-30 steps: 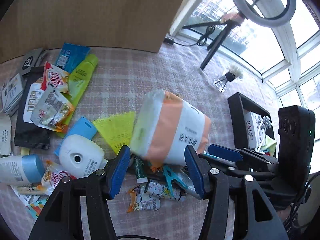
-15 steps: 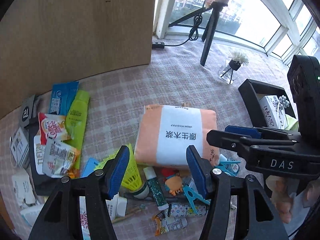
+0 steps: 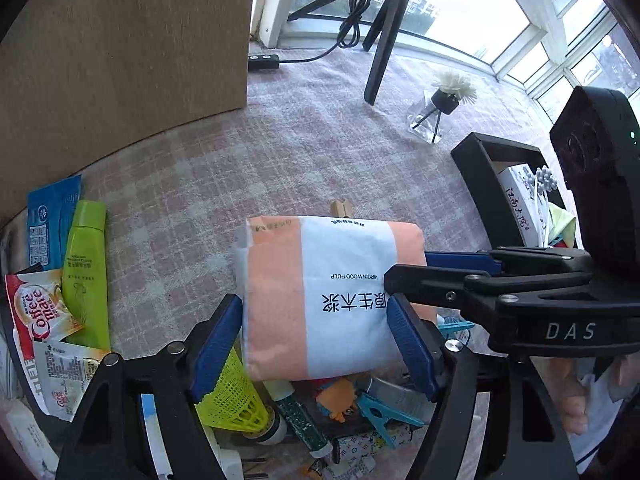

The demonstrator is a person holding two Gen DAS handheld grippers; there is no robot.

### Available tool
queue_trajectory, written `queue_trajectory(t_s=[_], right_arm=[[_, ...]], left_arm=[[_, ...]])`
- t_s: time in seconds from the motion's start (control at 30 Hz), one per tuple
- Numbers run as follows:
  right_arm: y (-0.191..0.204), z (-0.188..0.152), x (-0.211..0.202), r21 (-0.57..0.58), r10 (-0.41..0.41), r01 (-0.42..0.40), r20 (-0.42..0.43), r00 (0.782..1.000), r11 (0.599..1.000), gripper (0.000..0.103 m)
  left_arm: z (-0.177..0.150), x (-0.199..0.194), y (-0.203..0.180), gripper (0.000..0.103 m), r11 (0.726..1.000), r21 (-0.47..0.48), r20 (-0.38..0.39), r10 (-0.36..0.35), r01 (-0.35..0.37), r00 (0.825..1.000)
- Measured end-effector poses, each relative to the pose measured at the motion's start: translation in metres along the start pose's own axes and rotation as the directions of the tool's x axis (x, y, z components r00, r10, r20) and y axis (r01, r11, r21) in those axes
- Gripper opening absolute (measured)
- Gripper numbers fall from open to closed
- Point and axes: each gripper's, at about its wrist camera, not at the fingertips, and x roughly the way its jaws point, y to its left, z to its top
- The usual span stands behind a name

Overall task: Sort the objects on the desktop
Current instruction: 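Carry the tissue pack to the black tray and open the right tool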

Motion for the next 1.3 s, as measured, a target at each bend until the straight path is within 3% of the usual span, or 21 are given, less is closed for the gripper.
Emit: queue_trajectory(t_s=[0.1,0.33,0.43,0.63,0.87,1.13,1.3], right_arm=[[-0.004,0.002,0.001,0.017,0.021,-0.021,-0.005,1.000,1.000,0.040],[0.004,-0.002,-0.008,-0.009,0.006,-0.006,0.019,1.000,1.000,0.040],[0.003,-0.007,-0.022,0.001,0.043,-0.043,0.040,0.998,0.999,0.040],[-0.003,-0.021,-0.063,-0.002,0.039,-0.039,0.103,0.994,0.999,0.040],[-0.049,-0.054,-0.137,0.051,-0.028,0.018,0.204,0.979,0.999,0.040],[-0.165,-0.082,-0.220,0.169,-0.172,0.129,0.272,0.947,0.977,0.040],[-0.240,-0.091,-0.269,0.247,-0.233,0.162,0.297,0.926,0.956,0.040]], left_arm=[[-0.001,-0.001,-0.003,0.071,1.000,0.008,0.000,-0.024,0.024,1.000],[-0.004,-0.025,-0.019,0.071,1.000,0.026,0.052,-0.002,0.001,0.999],[-0.004,-0.040,-0.033,0.071,0.998,0.054,0.079,0.016,-0.020,0.997],[-0.005,-0.057,-0.071,0.071,0.997,0.081,0.109,-0.003,-0.006,0.994],[0.000,-0.052,-0.165,0.071,0.979,0.195,0.125,-0.081,0.056,0.989],[0.020,-0.007,-0.310,0.068,0.943,0.313,0.119,-0.152,0.108,0.981],[0.035,0.019,-0.393,0.066,0.914,0.394,0.130,-0.157,0.094,0.979]])
